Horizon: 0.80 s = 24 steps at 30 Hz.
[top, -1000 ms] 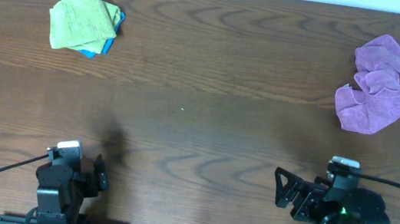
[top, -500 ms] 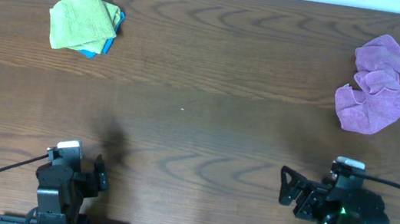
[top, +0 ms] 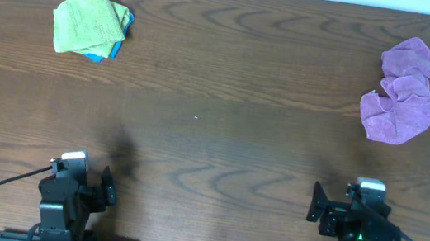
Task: Fold the cloth
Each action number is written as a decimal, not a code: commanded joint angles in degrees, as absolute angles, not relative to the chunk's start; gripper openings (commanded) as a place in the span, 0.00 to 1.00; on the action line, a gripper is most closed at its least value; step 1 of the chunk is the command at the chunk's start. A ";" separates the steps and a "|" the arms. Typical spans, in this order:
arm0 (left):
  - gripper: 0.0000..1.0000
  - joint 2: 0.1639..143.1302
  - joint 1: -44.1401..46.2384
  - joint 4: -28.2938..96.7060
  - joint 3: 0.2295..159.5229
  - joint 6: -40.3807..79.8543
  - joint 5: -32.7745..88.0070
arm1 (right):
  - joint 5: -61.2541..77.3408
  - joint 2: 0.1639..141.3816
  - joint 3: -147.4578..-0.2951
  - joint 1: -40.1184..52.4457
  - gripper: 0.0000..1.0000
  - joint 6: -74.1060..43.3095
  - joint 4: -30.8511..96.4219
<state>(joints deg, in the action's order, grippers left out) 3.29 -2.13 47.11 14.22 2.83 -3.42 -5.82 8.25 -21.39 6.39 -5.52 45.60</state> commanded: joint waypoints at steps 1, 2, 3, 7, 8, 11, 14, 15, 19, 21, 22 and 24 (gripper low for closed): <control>0.95 2.79 -1.93 48.01 13.87 3.22 -4.25 | -6.59 6.52 -20.18 4.43 0.99 -0.47 45.43; 0.95 2.79 -1.93 48.01 13.87 3.22 -4.23 | -6.59 6.17 -19.92 3.88 0.99 -0.12 45.50; 0.95 2.79 -1.93 48.01 13.87 3.22 -4.23 | -6.63 5.80 -19.64 3.11 0.99 -0.12 45.78; 0.95 2.79 -1.93 48.01 13.87 3.22 -4.25 | -6.63 4.56 -18.41 1.04 0.99 -0.12 46.09; 0.95 2.79 -1.93 48.01 13.87 3.22 -4.23 | -6.63 4.01 -17.89 0.73 0.99 -0.14 46.09; 0.95 2.79 -1.93 48.01 13.87 3.22 -4.25 | -6.59 2.48 -16.40 0.54 0.99 -0.16 46.04; 0.95 2.79 -1.93 48.01 13.87 3.22 -4.23 | -6.61 1.69 -15.25 0.54 0.99 -0.16 46.06; 0.95 2.79 -1.93 48.01 13.87 3.22 -4.25 | -6.61 1.69 -15.05 0.54 0.99 -0.14 46.06; 0.95 2.79 -1.93 48.01 13.87 3.22 -4.23 | -6.44 1.65 -13.65 0.56 0.99 -0.19 46.04; 0.95 2.79 -1.93 48.01 13.87 3.22 -4.25 | -5.74 1.19 -12.73 0.56 0.99 -0.16 46.02; 0.95 2.79 -1.93 48.01 13.87 3.22 -4.25 | -5.54 0.78 -12.19 0.56 0.99 -0.38 46.00; 0.95 2.79 -1.93 48.01 13.87 3.22 -4.23 | -4.62 0.27 -11.33 0.56 0.99 -0.34 45.82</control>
<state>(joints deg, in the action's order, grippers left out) 3.25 -2.13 47.11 14.22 2.83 -3.42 -5.80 1.30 -12.32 1.19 -0.97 46.02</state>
